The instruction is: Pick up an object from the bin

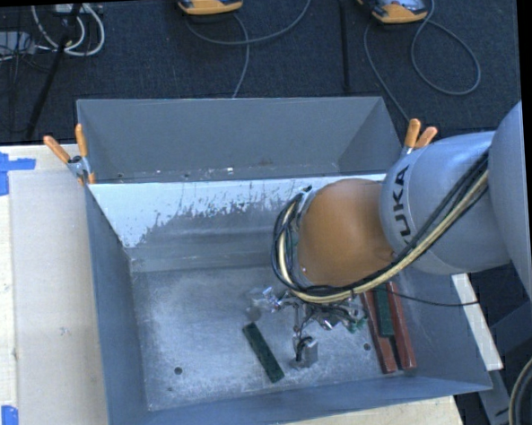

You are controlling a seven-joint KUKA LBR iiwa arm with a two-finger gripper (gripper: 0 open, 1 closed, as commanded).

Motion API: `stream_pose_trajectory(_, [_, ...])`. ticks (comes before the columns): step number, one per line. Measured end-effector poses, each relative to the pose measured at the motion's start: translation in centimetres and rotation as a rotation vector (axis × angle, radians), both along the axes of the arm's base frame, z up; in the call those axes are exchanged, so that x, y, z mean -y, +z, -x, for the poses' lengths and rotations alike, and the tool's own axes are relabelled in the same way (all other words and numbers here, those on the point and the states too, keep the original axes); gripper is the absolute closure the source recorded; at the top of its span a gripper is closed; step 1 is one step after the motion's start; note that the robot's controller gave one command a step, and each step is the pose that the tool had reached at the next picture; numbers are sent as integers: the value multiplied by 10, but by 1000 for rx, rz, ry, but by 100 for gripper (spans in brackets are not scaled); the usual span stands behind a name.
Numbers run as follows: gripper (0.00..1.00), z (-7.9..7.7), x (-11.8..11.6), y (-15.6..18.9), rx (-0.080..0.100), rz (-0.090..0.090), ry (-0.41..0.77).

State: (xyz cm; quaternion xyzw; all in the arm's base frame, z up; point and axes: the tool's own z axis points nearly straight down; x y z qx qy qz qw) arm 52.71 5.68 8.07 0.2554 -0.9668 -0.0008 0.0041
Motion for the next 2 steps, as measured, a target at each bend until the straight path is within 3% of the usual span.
stream_pose_trajectory(1, [0, 48, -28, -9, 20, -2, 440])
stream_pose_trajectory(2, [0, 54, -78, 53, 14, -6, 525])
